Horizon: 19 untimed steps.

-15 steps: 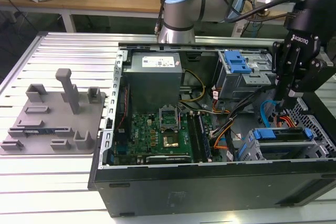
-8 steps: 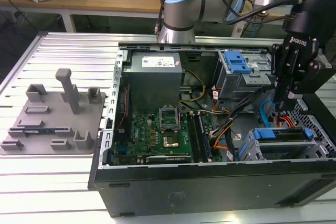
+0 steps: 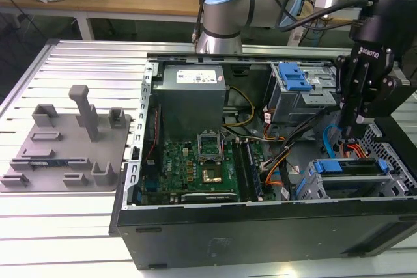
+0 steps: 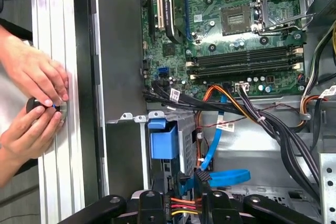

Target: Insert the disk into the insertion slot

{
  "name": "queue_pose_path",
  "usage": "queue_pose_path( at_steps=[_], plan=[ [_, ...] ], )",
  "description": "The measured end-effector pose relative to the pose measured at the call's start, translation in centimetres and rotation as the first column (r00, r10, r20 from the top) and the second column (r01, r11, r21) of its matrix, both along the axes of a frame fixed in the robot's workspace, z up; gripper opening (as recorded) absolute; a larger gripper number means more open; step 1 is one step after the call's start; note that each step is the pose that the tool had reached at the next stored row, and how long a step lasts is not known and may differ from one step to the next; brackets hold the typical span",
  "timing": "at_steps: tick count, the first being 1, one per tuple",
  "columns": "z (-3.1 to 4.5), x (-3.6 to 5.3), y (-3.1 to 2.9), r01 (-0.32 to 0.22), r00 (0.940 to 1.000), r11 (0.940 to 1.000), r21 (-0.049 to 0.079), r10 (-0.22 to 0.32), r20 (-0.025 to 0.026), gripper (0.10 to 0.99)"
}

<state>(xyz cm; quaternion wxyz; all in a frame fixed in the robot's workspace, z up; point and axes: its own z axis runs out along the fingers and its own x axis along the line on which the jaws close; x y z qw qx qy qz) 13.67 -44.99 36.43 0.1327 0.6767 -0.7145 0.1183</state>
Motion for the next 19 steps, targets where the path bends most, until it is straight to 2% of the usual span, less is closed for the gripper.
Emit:
queue_pose_path(
  at_steps=[2,3,5,7,12,16,19],
  plan=[
    [-0.03,-0.01,-0.01,0.003,1.0000,1.0000,0.000,-0.003,0.0000,0.361],
    [-0.06,-0.01,-0.01,0.006,1.0000,1.0000,0.000,-0.006,0.0000,0.278],
    [-0.08,-0.01,0.00,0.009,1.0000,1.0000,0.000,-0.009,0.0000,0.278],
    [-0.12,-0.01,0.00,0.013,0.9999,0.9999,0.000,-0.013,0.0000,0.161],
    [-0.18,0.00,-0.09,0.015,0.9999,0.9999,0.000,-0.015,0.0000,0.161],
    [-0.16,0.00,-1.29,0.015,0.9999,0.9997,0.019,-0.015,-0.0003,0.161],
    [-0.15,0.00,-1.93,0.015,0.9999,0.9977,0.066,-0.015,0.0019,0.161]
  ],
)
